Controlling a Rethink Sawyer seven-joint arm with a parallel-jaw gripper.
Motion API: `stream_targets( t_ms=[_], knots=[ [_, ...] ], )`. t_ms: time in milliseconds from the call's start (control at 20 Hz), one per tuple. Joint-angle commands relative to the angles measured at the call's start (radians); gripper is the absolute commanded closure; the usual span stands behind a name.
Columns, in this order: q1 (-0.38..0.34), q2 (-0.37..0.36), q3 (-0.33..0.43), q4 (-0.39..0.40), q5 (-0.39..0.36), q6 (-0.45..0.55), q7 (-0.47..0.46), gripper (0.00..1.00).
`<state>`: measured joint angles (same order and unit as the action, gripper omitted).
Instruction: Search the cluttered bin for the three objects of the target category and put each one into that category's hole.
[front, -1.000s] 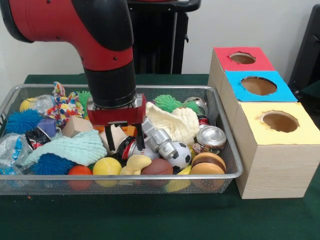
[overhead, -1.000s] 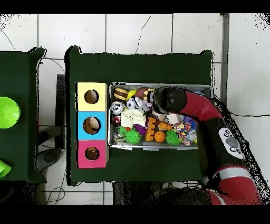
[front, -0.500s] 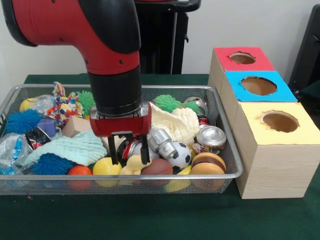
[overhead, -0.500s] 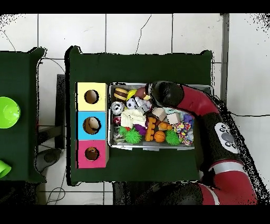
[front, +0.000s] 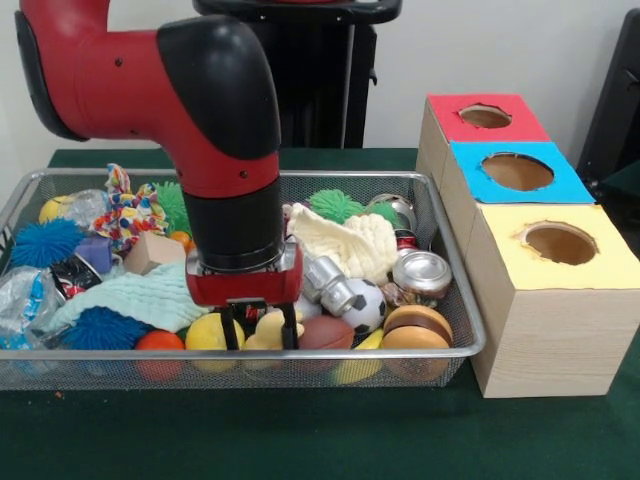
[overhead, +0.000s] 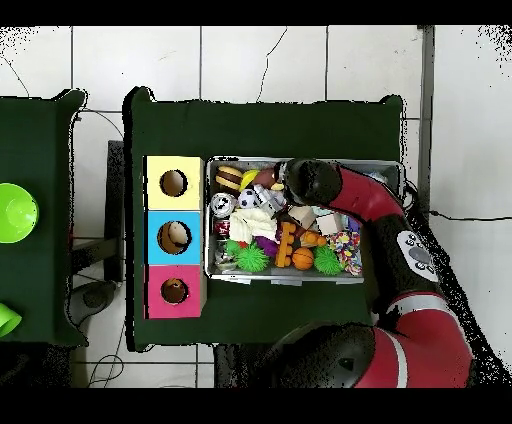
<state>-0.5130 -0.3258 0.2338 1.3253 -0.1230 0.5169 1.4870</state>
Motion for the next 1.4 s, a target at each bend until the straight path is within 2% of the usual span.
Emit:
stream_targets(
  t_ms=[50,250,550,650,700,1100,1400],
  knots=[
    [0.032,0.135,-0.038,-0.044,0.075,0.299,0.172,0.00],
    [0.042,0.138,-0.050,-0.063,0.095,0.359,0.168,0.00],
    [0.035,0.156,-0.038,-0.071,0.108,0.328,0.135,0.00],
    [0.035,0.159,-0.041,-0.066,0.123,0.337,0.155,0.00],
    [0.035,0.161,-0.043,-0.064,0.131,0.342,0.164,1.00],
    [0.060,0.150,-0.082,-0.064,0.152,0.411,0.181,1.00],
    [0.106,0.115,-0.145,-0.101,0.129,0.650,0.168,1.00]
  ],
)
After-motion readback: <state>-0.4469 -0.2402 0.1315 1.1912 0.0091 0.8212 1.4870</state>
